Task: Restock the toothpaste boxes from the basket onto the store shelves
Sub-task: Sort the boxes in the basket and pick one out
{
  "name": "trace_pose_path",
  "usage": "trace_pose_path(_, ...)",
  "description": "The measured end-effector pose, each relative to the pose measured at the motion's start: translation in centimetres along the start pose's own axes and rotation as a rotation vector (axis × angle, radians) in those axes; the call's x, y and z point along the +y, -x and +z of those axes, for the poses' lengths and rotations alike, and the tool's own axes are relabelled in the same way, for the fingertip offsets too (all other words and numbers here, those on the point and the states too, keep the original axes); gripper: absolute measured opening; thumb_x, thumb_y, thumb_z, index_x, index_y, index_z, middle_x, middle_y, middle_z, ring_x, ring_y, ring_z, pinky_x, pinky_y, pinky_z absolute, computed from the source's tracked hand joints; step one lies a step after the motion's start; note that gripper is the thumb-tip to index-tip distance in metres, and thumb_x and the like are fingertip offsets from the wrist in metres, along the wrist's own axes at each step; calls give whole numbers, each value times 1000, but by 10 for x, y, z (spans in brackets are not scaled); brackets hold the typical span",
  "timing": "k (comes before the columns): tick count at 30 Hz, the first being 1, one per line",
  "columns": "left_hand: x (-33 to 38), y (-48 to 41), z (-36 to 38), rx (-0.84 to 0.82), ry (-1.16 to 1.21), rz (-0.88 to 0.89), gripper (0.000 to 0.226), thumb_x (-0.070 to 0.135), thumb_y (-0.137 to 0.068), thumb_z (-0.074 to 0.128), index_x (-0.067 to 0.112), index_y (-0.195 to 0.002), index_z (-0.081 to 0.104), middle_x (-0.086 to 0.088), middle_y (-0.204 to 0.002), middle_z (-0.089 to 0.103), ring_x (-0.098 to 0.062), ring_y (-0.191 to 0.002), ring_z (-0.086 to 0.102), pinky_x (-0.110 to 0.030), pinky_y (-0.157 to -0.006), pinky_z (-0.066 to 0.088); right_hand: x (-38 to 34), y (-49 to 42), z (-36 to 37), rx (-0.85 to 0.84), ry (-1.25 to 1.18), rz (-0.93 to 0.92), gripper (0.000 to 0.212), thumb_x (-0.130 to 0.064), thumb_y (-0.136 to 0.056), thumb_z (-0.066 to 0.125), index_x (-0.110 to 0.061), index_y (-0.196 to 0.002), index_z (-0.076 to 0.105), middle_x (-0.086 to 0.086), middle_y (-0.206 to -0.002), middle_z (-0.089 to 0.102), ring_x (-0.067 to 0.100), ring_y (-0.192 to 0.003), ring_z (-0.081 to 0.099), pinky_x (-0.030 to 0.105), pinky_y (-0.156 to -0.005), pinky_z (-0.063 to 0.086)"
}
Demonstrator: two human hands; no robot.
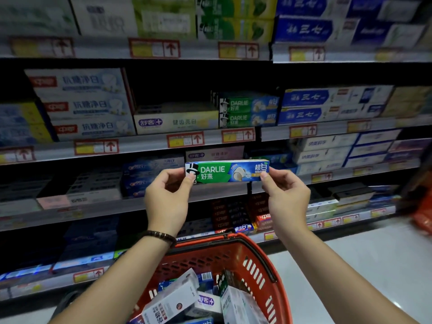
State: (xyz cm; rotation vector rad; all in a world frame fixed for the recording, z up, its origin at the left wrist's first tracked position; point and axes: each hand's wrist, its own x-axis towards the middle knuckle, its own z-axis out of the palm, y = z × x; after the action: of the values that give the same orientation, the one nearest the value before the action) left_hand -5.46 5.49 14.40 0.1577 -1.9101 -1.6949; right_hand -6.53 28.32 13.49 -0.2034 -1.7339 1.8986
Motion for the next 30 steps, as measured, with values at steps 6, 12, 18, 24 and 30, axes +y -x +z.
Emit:
trace_pose_path(6, 22, -17, 33, 6, 43, 18, 21, 27, -88, 83, 27, -108, 74, 13, -97, 77, 3, -91, 72, -20, -82, 59, -19, -38, -3, 20, 25, -80, 6, -19, -93, 82, -23, -96, 79, -4, -93, 81, 14, -93, 77, 46, -92, 63)
trace_pose_path(12, 41, -46, 57, 1, 27, 78, 27, 30, -88, 82, 26, -114, 74, 14, -102, 76, 6, -93, 70, -15, -81, 58, -37, -74, 1, 1, 66, -150, 10, -21, -93, 82, -28, -99, 76, -7, -93, 79, 10, -91, 76, 41, -87, 65)
trace_pose_path(18, 55, -79, 82, 19, -36, 165, 26, 34, -89, 81, 28, -114, 76, 17, -100, 75, 4, -94, 70, -25, -88, 59, -55, -119, 16, 36, 149, -237, 13, -25, -93, 81, -32, -100, 73, -9, -91, 77, 8, -89, 73, 40, -87, 64)
trace_pose_path(24, 62, -109, 103, 20, -61, 233, 27, 25, -89, 82, 23, -116, 76, 16, -99, 76, 6, -90, 70, -12, -82, 56, -71, -154, 31, 32, 234, -304, 19, -27, -95, 80, -31, -112, 74, -15, -94, 78, -2, -90, 72, 35, -89, 62)
trace_pose_path(30, 76, -137, 118, -22, -85, 257, 33, 11, -91, 76, 25, -121, 75, 18, -100, 73, 11, -88, 68, -14, -84, 57, -90, -186, 40, -46, 330, -300, 25, -24, -99, 73, -26, -123, 68, -18, -104, 71, -6, -92, 65, 26, -79, 54)
